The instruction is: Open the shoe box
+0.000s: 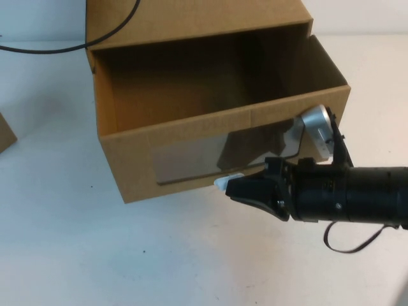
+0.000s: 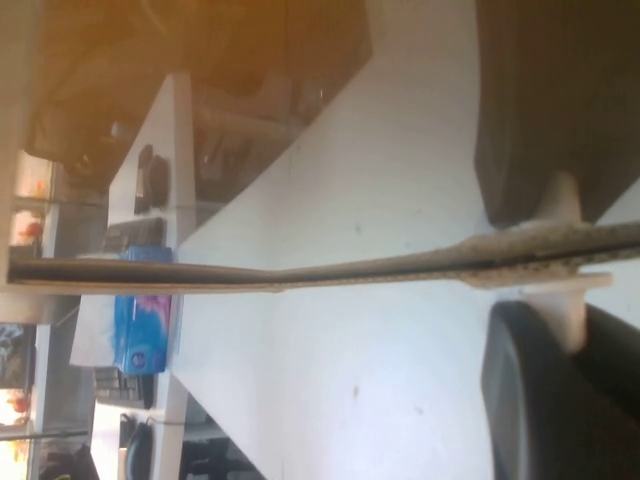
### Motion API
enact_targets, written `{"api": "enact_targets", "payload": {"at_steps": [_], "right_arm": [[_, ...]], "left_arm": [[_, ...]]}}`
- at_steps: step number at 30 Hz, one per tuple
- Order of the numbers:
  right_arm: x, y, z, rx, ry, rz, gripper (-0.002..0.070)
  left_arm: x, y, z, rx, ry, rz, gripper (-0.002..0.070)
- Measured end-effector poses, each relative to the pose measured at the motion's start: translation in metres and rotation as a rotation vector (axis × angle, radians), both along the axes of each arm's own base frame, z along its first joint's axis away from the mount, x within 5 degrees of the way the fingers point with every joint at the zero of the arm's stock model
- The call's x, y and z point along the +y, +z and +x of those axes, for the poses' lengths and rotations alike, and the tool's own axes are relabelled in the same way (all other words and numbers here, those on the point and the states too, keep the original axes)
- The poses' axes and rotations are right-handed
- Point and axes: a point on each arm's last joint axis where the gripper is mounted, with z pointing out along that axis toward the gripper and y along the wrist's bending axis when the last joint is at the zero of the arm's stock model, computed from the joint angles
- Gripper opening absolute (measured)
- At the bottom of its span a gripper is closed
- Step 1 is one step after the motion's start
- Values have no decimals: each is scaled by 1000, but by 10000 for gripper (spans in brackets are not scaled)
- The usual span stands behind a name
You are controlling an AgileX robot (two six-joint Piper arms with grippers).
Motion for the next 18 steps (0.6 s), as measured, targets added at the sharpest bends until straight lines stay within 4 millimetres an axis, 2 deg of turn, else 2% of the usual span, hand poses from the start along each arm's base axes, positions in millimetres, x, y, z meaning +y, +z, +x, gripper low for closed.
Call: {"api": "enact_targets", "payload": {"at_steps": [7,11,14,18], "right_arm": [[-10,-10,-22,30,26,-6,13],[-6,-25,-49,81,142,-27,-10],[-2,-24,-61,80,193,-20,-15],[-1,-16,-67,49,214,-3,-18]], "left_arm": [[0,0,0,4,0,-6,-6],[0,0,1,3,3,-11,-6],[0,0,1,3,3,-11,-6],[0,0,1,4,3,-15,-6]]}}
